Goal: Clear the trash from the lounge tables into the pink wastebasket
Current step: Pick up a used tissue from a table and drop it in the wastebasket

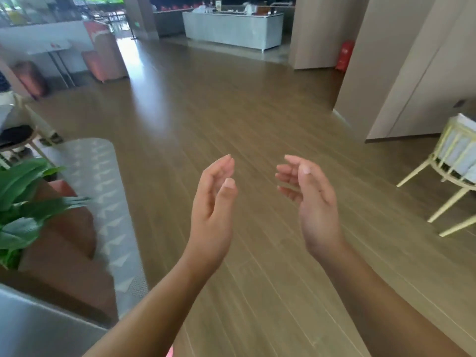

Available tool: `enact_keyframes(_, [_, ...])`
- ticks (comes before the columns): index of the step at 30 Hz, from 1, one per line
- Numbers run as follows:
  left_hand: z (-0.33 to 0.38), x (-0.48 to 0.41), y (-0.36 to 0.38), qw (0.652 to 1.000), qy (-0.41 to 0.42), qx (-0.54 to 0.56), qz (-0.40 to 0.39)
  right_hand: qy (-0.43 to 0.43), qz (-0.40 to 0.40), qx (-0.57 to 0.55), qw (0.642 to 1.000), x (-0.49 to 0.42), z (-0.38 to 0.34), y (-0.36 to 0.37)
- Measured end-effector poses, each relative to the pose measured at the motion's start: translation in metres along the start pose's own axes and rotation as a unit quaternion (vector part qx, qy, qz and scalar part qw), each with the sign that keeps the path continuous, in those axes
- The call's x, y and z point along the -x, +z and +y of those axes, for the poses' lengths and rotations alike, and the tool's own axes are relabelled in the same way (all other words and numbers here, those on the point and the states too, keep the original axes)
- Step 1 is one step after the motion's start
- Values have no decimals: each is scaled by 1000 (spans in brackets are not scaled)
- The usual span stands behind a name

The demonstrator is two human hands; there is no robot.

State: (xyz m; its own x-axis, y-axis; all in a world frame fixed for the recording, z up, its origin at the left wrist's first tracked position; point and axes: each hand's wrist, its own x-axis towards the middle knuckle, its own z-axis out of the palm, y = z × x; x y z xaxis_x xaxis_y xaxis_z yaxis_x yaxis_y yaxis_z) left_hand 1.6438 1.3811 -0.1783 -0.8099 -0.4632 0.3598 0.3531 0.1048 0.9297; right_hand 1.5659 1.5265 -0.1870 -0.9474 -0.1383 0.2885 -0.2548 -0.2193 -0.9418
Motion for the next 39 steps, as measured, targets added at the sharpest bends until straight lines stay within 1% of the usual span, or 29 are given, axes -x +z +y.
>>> enact_keyframes(4, [-11,-12,96,996,-23,56,-69,-12,65,36,997,-19,-15,-94])
enact_keyframes(8, [-19,-17,185,983,-37,90,-153,-23,138,66,988,-30,-32,-177])
enact_keyframes(13, [-32,-27,283,959,-27,108,-260,-36,227,107,967,-45,-48,-264])
enact_keyframes(17, [-53,-45,366,935,-32,137,-325,-38,296,125,946,-67,-50,-330])
enact_keyframes(20, [-70,-64,422,918,-36,160,-361,-41,332,140,932,-92,-48,-371])
enact_keyframes(24, [-94,-104,506,891,-40,180,-414,-47,380,155,911,-147,-45,-427])
enact_keyframes(30, [-114,-160,612,862,-32,196,-466,-57,441,168,880,-218,-43,-491])
enact_keyframes(39, [-136,-181,743,811,-63,229,-535,-53,528,173,830,-254,-40,-592])
